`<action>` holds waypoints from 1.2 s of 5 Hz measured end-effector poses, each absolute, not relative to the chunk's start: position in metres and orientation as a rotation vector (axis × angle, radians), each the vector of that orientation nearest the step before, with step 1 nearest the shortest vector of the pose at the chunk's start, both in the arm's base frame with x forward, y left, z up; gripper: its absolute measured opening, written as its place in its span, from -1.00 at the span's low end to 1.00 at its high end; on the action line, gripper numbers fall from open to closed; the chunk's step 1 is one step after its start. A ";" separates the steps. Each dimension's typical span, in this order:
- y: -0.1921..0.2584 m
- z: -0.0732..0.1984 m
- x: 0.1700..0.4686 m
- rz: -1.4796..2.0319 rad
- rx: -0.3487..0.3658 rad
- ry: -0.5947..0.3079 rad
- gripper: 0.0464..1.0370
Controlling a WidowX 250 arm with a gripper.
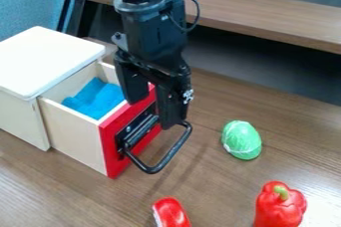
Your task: Opens the drawer and closes it
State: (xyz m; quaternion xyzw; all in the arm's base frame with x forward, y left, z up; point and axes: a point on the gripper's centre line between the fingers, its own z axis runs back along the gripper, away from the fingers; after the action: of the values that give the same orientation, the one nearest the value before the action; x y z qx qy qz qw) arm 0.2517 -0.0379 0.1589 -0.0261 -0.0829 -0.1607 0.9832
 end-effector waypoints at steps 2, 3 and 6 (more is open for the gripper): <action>-0.044 0.132 0.261 -0.326 -0.051 -0.111 0.92; -0.049 0.120 0.269 -0.334 -0.042 -0.100 0.92; -0.036 0.086 0.293 -0.206 -0.042 -0.073 0.92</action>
State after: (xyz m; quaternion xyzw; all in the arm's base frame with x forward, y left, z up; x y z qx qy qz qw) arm 0.2926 -0.0360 0.0861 -0.0209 -0.0364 -0.1028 0.9938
